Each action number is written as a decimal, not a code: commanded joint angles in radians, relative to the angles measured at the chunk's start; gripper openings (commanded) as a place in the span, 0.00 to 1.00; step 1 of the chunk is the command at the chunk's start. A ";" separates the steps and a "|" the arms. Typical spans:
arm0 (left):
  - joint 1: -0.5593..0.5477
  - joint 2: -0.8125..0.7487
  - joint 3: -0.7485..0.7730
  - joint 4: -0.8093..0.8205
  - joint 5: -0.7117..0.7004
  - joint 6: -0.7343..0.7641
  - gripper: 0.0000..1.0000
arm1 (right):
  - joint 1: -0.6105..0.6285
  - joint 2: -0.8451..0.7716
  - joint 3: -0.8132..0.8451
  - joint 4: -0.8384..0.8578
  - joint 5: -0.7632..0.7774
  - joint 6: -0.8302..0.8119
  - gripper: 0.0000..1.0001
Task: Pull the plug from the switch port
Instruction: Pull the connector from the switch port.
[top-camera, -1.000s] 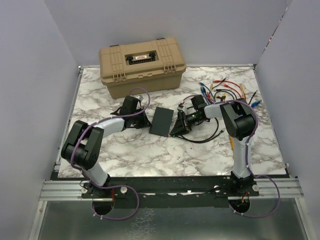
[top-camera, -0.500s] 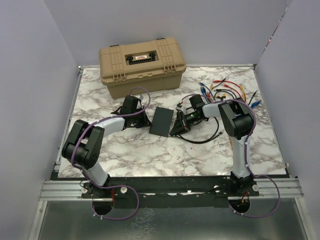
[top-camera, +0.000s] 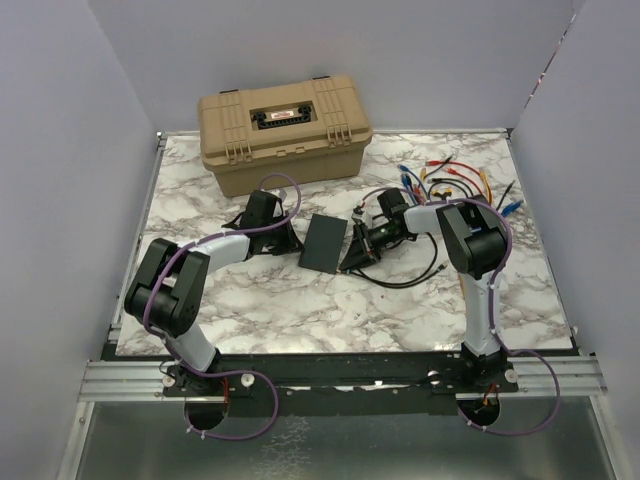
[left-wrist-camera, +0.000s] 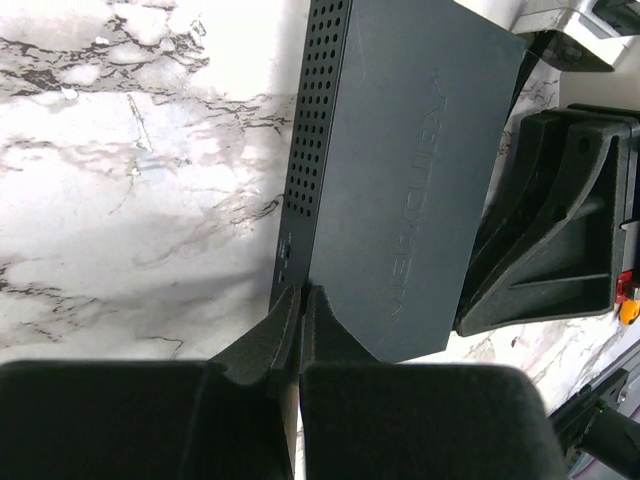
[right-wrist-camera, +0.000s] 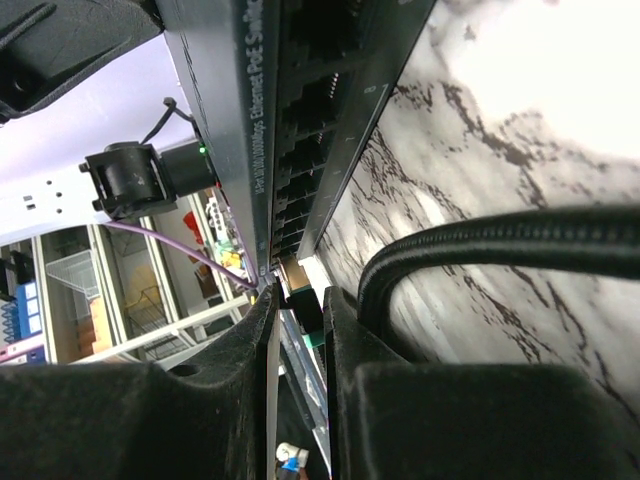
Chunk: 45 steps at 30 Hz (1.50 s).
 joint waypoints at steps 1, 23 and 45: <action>-0.012 0.099 -0.071 -0.145 -0.078 0.019 0.00 | 0.015 0.042 -0.022 -0.104 0.179 -0.009 0.00; 0.042 0.164 -0.120 -0.184 -0.136 0.057 0.00 | 0.013 -0.095 -0.073 -0.254 0.313 -0.141 0.00; 0.042 0.169 -0.134 -0.181 -0.154 0.058 0.00 | 0.012 -0.181 -0.128 -0.309 0.428 -0.177 0.00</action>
